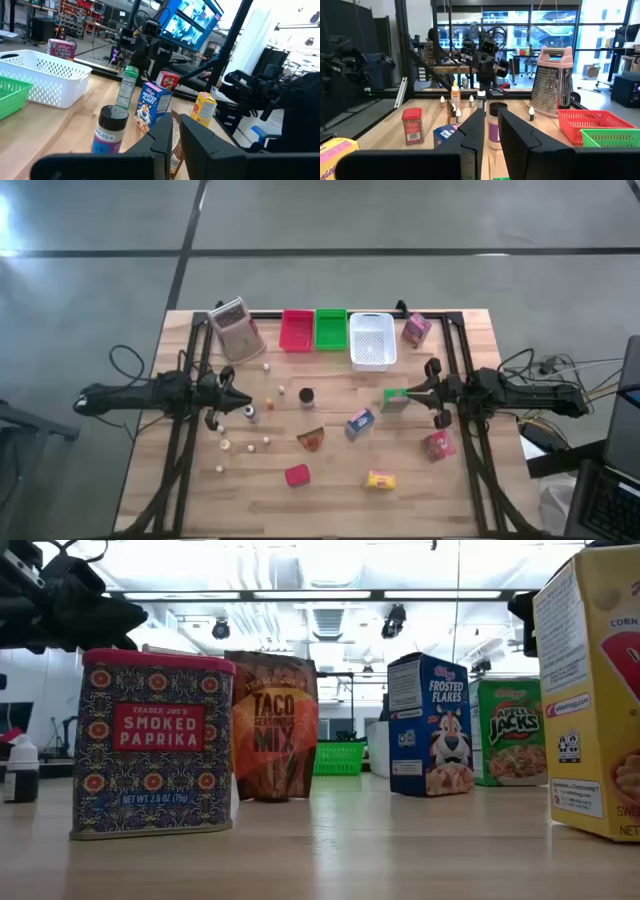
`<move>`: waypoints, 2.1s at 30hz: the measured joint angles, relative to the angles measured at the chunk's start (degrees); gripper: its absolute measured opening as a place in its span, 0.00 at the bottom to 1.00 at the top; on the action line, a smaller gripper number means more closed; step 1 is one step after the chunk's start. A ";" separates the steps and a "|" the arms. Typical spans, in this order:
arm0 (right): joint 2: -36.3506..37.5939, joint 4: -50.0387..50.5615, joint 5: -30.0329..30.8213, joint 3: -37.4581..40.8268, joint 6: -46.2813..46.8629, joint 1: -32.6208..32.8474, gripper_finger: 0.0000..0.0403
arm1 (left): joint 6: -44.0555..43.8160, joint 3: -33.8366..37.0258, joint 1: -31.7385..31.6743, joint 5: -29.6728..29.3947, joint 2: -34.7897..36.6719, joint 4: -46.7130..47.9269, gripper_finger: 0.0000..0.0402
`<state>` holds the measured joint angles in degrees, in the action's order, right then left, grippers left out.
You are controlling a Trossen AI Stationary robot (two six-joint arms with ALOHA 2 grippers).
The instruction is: Pick & Place Kitchen Items
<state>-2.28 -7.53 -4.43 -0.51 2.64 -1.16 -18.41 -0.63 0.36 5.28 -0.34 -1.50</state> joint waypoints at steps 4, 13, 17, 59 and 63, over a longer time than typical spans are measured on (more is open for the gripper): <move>-0.04 0.01 0.01 0.00 0.17 0.00 0.13 | -0.01 0.00 -0.01 0.00 -0.02 0.00 0.10; -0.04 0.00 0.00 -0.01 -0.03 0.00 0.13 | -0.02 -0.01 0.00 0.00 -0.02 0.00 0.10; -0.04 0.00 0.00 0.00 0.17 0.01 0.13 | -0.01 -0.02 -0.02 0.00 -0.02 -0.02 0.10; 0.00 -2.02 0.01 0.00 -0.04 0.00 0.13 | -0.01 0.00 -0.01 0.00 -0.01 -0.01 0.10; -0.07 -7.52 0.00 0.00 3.08 0.01 0.13 | -0.02 0.00 -0.01 0.00 -0.02 -0.01 0.10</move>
<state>-2.35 -15.05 -4.43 -0.51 5.72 -1.15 -18.44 -0.63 0.35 5.28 -0.36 -1.51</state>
